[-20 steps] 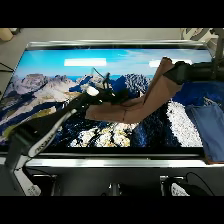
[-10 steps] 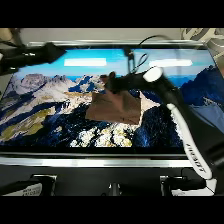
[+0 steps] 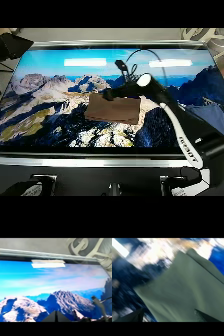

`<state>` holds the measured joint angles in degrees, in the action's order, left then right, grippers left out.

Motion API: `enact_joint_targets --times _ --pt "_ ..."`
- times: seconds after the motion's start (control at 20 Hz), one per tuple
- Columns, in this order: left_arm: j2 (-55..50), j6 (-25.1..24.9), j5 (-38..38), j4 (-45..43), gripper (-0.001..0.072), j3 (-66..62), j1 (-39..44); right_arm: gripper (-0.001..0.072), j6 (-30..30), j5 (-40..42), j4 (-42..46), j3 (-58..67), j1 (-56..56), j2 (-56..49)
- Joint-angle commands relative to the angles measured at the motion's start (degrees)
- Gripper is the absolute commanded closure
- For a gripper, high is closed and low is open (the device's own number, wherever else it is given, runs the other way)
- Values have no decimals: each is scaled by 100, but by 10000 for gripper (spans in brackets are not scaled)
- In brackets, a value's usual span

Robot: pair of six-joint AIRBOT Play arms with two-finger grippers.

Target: Fold the shirts.

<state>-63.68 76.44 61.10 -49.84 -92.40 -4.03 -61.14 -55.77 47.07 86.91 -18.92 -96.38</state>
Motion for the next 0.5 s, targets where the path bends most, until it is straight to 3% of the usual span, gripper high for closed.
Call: enact_joint_targets --times 0.0,0.1,0.3,0.45 --pt "63 0 136 -356 685 101 -17 20 -326 -2076 2509 -22 1274 284" --pt "63 0 151 -354 685 160 -15 21 -538 -2369 2549 -433 1932 238" --pt "59 4 151 -354 685 190 -15 21 -391 -1335 761 -1604 2225 55" --pt "59 4 153 -354 685 190 -15 22 -153 -929 -151 -1681 1965 -321"
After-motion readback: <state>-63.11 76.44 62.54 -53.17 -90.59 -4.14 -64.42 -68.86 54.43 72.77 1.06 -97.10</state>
